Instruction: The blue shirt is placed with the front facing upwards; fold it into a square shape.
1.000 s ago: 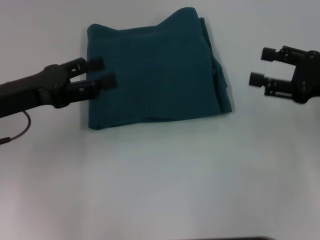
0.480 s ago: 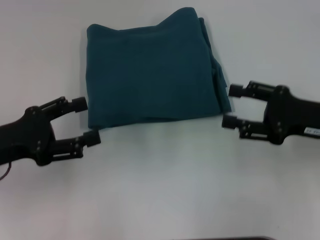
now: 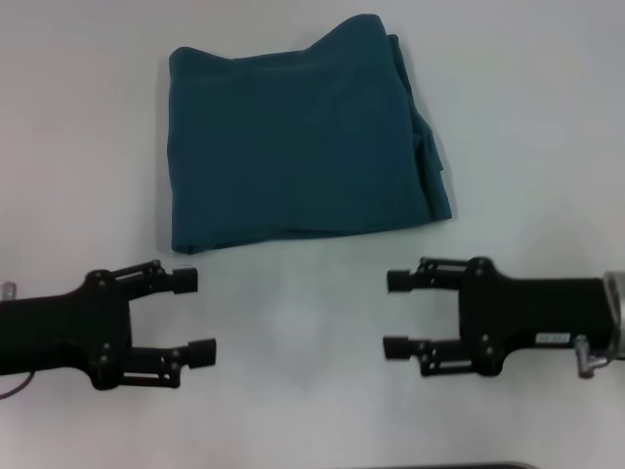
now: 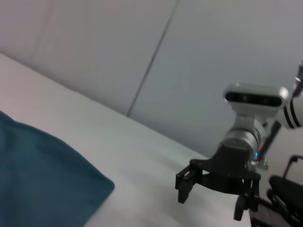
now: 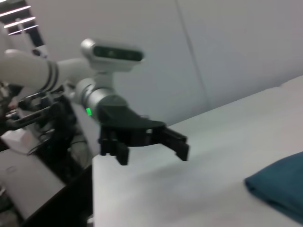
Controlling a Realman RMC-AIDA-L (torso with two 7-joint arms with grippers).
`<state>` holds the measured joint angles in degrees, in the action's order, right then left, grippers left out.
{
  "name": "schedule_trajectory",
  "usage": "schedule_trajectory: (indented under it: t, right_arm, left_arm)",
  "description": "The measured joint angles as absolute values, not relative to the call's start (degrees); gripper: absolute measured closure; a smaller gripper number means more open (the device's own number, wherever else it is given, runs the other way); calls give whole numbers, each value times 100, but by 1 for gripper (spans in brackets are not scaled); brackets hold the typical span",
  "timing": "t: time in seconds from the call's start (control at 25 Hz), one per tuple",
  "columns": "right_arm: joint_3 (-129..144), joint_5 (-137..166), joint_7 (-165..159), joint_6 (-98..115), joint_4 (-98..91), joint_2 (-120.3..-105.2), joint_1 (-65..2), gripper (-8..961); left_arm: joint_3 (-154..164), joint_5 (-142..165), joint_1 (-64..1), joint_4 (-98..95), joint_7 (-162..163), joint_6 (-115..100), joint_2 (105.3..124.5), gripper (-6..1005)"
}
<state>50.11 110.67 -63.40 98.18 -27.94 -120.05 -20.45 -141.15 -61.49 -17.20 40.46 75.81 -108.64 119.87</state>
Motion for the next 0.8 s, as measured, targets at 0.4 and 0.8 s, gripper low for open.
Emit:
schedule_trajectory:
  t: [0.4, 0.8]
  right_arm:
    - [5304, 11065, -6421, 9755, -2814, -11964, -2191, 147]
    - [5323, 11050, -6504, 9776, -2935, -11969, -2235, 147]
  left_arm:
    - [-14068, -5714, -1883, 4368, 7760, -10894, 12012, 50]
    - [-14071, -5649, -1942, 4412, 7830, -10899, 12045, 50]
